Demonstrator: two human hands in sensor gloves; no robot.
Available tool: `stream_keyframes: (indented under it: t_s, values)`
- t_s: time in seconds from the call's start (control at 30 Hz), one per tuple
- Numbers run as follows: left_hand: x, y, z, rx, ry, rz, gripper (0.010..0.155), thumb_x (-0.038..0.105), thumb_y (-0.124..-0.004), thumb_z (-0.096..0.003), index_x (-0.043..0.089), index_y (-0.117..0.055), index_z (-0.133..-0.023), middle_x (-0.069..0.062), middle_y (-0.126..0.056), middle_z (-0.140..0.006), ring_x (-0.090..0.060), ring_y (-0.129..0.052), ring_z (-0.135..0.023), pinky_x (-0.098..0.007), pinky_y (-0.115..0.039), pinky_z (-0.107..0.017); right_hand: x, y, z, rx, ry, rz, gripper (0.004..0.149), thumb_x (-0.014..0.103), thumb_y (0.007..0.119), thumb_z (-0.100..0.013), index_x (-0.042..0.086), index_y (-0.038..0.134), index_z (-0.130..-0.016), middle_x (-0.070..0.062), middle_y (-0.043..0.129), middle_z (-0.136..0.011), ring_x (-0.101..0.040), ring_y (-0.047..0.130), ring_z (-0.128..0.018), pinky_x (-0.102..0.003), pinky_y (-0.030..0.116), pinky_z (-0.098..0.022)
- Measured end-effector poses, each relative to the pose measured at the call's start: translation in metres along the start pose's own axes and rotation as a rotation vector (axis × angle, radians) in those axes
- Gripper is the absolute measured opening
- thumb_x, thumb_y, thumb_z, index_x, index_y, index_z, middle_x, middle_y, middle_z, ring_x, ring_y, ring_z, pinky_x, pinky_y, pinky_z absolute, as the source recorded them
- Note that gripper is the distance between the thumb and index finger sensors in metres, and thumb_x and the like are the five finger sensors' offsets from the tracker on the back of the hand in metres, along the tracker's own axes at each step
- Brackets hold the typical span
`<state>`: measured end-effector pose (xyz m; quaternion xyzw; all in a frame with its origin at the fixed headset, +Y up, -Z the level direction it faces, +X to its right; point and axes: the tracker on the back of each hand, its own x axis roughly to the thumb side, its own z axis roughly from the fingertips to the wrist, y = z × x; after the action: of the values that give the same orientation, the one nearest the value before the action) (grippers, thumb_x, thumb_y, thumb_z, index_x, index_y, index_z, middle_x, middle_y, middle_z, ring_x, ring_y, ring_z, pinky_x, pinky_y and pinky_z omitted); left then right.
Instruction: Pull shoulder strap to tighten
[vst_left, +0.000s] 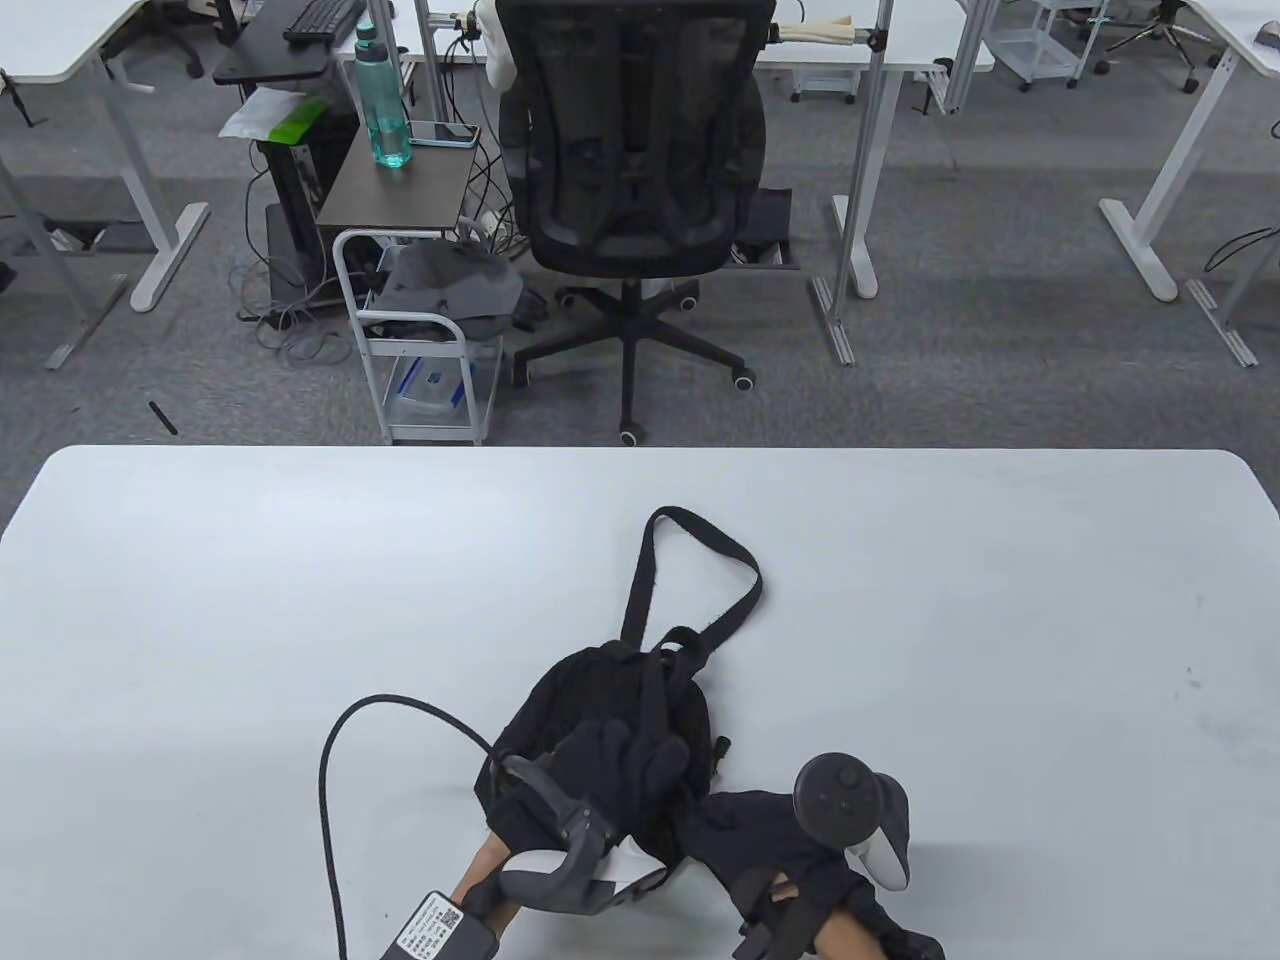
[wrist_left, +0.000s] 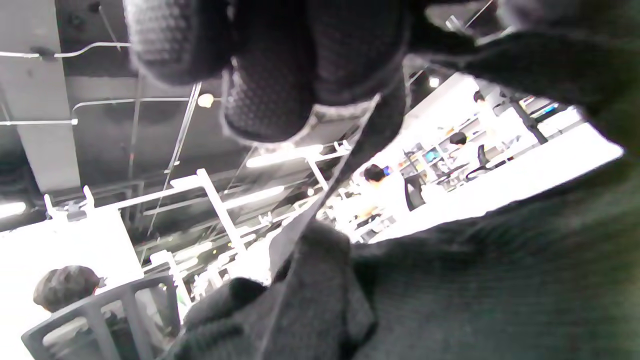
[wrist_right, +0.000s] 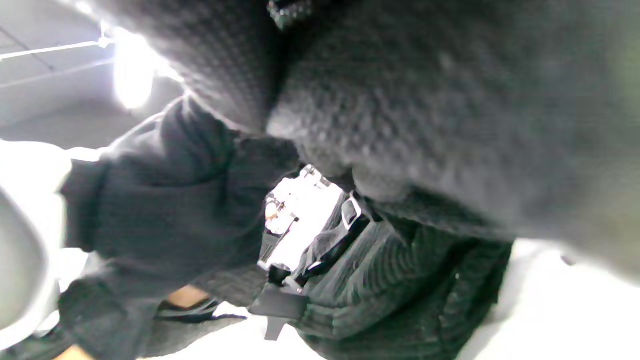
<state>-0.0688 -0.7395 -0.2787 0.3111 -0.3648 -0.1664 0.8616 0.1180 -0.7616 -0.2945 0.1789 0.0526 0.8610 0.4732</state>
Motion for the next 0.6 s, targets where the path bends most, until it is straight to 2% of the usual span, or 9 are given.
stream_keyframes:
  t_s: [0.1,0.23,0.43,0.6]
  values:
    - [0.01,0.007,-0.002,0.041,-0.025,0.032,0.064,0.044,-0.057,-0.0319,0.035,-0.059,-0.095,0.016,-0.096,-0.054,-0.011,-0.1,-0.062,-0.033,-0.085,-0.048,0.001,-0.001,-0.001,-0.022,-0.014,-0.029,0.047,0.045,0.082,-0.044,0.007,0.098,-0.066,-0.016,0.106,-0.061,-0.038,0.103,-0.051,-0.058,0.077,-0.048]
    - [0.014,0.01,-0.003,0.059,-0.032,0.06,0.064,0.044,-0.057,-0.0316,0.034,-0.059,-0.095,0.017,-0.096,-0.054,-0.01,-0.1,-0.062,-0.032,-0.085,-0.048,0.003,-0.004,0.002,-0.062,-0.03,-0.039,0.039,0.038,0.083,-0.043,0.007,0.101,-0.057,-0.014,0.109,-0.051,-0.035,0.107,-0.042,-0.056,0.08,-0.045]
    - [0.008,-0.002,-0.004,0.0,-0.023,0.045,0.064,0.044,-0.054,-0.0311,0.04,-0.056,-0.095,0.017,-0.094,-0.056,-0.01,-0.099,-0.065,-0.033,-0.084,-0.05,0.006,-0.001,0.0,-0.035,-0.031,-0.017,0.037,0.036,0.084,-0.043,0.006,0.102,-0.055,-0.014,0.11,-0.046,-0.034,0.107,-0.038,-0.055,0.082,-0.043]
    - [-0.005,-0.009,-0.003,-0.035,0.045,0.037,0.064,0.044,-0.054,-0.0311,0.043,-0.056,-0.095,0.017,-0.095,-0.054,-0.011,-0.099,-0.063,-0.033,-0.084,-0.049,0.005,-0.002,0.001,-0.013,-0.024,-0.03,0.037,0.035,0.084,-0.043,0.005,0.103,-0.054,-0.014,0.111,-0.045,-0.034,0.108,-0.037,-0.055,0.082,-0.043]
